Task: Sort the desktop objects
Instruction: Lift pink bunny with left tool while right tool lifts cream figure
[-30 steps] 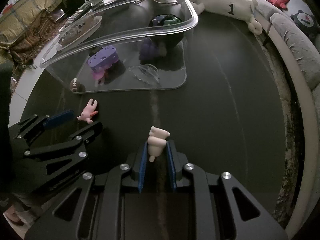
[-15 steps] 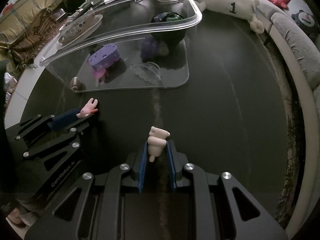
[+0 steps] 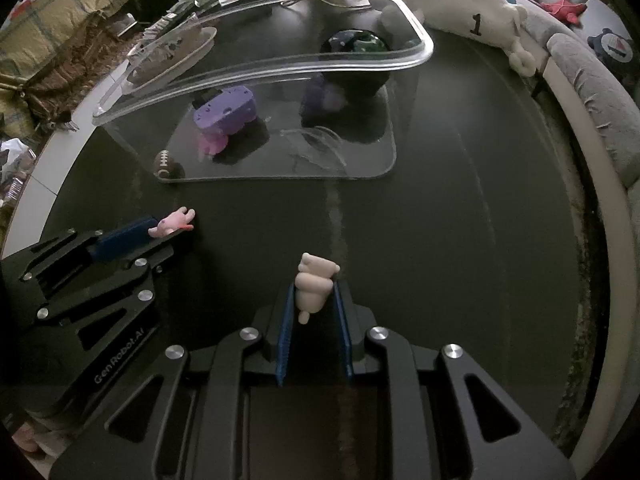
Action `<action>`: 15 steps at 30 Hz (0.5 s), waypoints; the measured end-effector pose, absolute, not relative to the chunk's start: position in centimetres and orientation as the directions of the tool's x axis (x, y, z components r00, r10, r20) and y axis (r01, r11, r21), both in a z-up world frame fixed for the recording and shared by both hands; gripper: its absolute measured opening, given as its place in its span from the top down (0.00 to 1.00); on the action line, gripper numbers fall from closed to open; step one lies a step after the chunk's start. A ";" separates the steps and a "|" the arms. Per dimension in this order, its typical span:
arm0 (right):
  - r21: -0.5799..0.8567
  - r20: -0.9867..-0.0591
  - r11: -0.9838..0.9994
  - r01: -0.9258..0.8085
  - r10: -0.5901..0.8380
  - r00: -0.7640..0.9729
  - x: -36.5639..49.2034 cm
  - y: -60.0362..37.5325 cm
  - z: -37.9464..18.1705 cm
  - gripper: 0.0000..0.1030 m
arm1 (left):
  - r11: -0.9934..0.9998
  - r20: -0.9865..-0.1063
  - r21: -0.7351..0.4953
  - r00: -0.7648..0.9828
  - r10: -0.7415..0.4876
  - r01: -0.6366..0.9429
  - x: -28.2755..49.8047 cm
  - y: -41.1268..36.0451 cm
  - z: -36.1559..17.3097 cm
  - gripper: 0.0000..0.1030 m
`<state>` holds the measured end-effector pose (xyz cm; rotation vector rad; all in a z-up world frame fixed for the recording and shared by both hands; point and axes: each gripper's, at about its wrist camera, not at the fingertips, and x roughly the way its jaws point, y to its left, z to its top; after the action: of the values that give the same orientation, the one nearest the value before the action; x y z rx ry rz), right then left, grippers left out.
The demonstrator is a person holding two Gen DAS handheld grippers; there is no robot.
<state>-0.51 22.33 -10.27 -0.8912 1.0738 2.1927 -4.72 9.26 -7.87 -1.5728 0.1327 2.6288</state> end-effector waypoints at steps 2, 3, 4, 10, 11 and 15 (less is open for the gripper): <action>0.470 -0.748 -0.542 -0.697 0.174 -0.640 -0.4 22.1 -10.0 0.83 | -0.994 -0.882 0.036 -0.472 0.018 -0.105 -4.8 9.3 -7.8 0.74; 0.470 -0.748 -0.544 -0.695 0.173 -0.641 -0.4 22.0 -9.8 0.83 | -0.994 -0.882 0.038 -0.470 0.016 -0.104 -4.9 9.1 -8.2 0.74; 0.470 -0.747 -0.546 -0.694 0.174 -0.642 -0.4 21.8 -9.6 0.83 | -0.994 -0.882 0.037 -0.470 0.016 -0.103 -5.0 9.1 -8.3 0.74; 0.466 -0.742 -0.556 -0.689 0.179 -0.646 -0.3 21.5 -8.9 0.83 | -0.994 -0.877 0.035 -0.480 0.019 -0.105 -4.8 8.9 -7.8 0.74; 0.465 -0.741 -0.557 -0.688 0.181 -0.647 -0.2 21.3 -8.7 0.83 | -0.994 -0.876 0.035 -0.481 0.019 -0.103 -4.7 8.8 -7.8 0.74; 0.462 -0.736 -0.562 -0.686 0.188 -0.650 0.0 20.7 -7.9 0.83 | -0.995 -0.873 0.035 -0.487 0.016 -0.097 -4.3 8.4 -7.5 0.74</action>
<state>-0.01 20.70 -7.95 -0.8730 1.0404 2.2217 -4.33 8.44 -7.52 -1.5558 0.1223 2.6508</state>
